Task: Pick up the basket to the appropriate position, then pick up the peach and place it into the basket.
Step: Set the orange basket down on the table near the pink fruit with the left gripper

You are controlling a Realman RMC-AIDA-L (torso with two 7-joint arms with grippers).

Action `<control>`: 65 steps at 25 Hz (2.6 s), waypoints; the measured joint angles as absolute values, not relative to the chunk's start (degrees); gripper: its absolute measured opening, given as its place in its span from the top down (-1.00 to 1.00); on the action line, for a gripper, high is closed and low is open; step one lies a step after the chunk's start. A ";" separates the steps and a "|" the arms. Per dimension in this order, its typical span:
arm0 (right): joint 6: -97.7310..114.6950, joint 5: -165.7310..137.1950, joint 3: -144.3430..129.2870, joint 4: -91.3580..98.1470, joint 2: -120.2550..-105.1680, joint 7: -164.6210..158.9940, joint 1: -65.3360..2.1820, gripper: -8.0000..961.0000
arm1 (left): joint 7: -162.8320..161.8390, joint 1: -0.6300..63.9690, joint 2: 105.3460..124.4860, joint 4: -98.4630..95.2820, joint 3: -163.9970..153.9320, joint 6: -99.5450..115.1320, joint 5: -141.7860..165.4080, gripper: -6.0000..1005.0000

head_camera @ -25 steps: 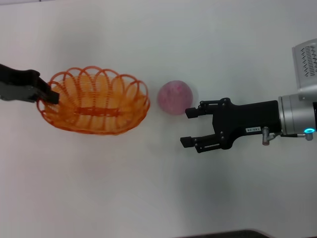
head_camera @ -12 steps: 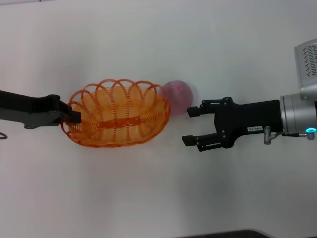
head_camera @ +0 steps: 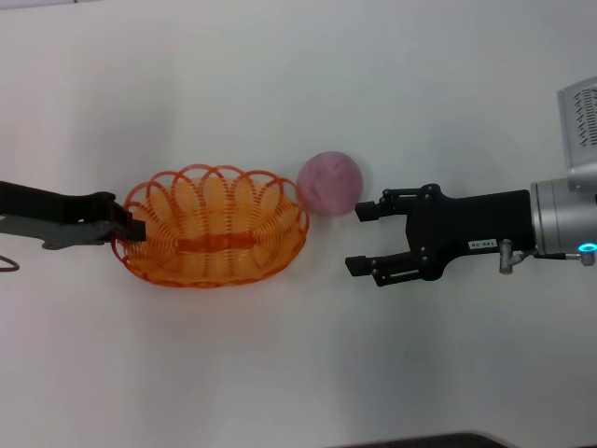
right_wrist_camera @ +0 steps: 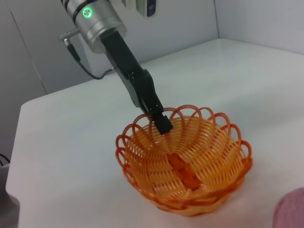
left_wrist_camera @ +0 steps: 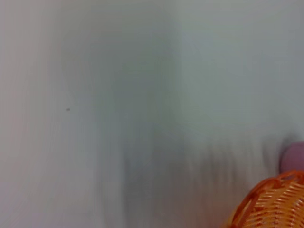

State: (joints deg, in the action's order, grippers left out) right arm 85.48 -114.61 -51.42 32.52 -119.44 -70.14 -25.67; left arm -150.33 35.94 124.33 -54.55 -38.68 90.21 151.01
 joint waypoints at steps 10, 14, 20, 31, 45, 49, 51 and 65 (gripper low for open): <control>85.59 -114.61 -51.54 32.52 -119.44 -70.05 -25.66 -0.75 | -152.80 34.78 124.21 -56.65 -42.43 88.08 150.13 0.85; 85.45 -114.61 -51.47 32.52 -119.44 -70.01 -25.66 -0.75 | -152.87 34.59 124.15 -56.21 -42.66 88.21 149.63 0.85; 85.47 -114.61 -51.40 32.52 -119.44 -69.94 -25.66 -0.75 | -152.96 34.63 124.02 -55.21 -42.43 89.02 148.07 0.77; 85.58 -114.61 -51.59 32.52 -119.44 -69.95 -25.66 -0.75 | -152.14 34.58 123.61 -53.96 -42.78 90.12 146.49 0.30; 85.53 -114.50 -51.66 32.52 -119.53 -69.94 -25.73 -0.75 | -140.12 32.70 120.69 -55.03 -40.60 89.65 140.80 -0.75; 85.63 -114.52 -51.59 32.52 -119.53 -69.91 -25.83 -0.75 | -121.84 30.72 120.28 -54.78 -36.31 92.71 133.65 -0.79; 85.70 -114.50 -51.56 32.52 -119.53 -69.91 -25.91 -0.75 | -108.98 28.93 120.10 -54.94 -35.70 95.91 130.14 -0.79; 85.97 -114.39 -51.41 32.52 -119.51 -69.92 -26.16 -0.75 | -71.49 15.06 123.52 -55.02 -33.20 100.54 122.01 -0.78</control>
